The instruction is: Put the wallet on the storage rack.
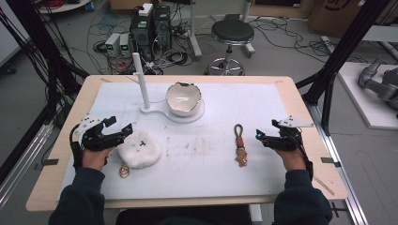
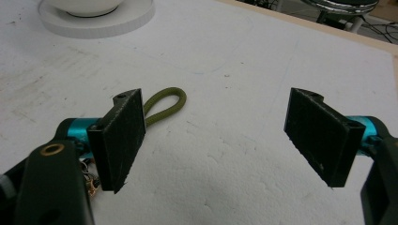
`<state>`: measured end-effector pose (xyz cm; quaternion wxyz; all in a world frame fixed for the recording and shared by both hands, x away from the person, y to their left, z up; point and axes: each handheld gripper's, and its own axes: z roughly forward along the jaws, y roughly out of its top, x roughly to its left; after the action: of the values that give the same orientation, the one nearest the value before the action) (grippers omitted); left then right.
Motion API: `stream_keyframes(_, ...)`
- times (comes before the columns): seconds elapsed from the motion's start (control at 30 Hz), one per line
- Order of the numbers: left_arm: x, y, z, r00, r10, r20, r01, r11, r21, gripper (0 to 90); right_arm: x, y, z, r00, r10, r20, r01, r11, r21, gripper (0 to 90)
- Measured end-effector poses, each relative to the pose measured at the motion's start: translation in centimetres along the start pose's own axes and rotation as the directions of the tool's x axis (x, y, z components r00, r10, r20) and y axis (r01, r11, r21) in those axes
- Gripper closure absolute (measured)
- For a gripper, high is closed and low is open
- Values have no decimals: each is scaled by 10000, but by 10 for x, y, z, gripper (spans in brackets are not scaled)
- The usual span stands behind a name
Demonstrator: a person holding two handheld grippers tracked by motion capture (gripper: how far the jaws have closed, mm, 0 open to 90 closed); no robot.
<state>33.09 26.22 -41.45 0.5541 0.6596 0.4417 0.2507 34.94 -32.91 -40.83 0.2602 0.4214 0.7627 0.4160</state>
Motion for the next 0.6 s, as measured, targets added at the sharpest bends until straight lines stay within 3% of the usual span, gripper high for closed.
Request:
stream_keyframes(0.3,2,-2,4,9999,-130,-9,130,9997,225,196,-1,-2,0,9999,140,-98,-141,9999,-30,212)
stream_keyframes(0.47,4,-6,8,9997,-223,-106,232,9947,1001,196,-2,-4,-1,9998,153,-126,-153,9999,-29,212)
stream_keyframes(0.5,4,-8,10,9997,-250,-80,258,9903,1366,196,-2,-4,-1,9998,148,-152,-148,9999,-21,212)
stream_keyframes(0.53,4,-8,10,9997,-250,-80,258,9903,1366,196,-2,-4,-1,9998,92,-151,-93,10000,-16,212)
stream_keyframes(0.6,3,-11,13,9997,-202,-137,224,9823,1861,196,-1,-4,-1,9999,52,-151,-52,10000,-27,212)
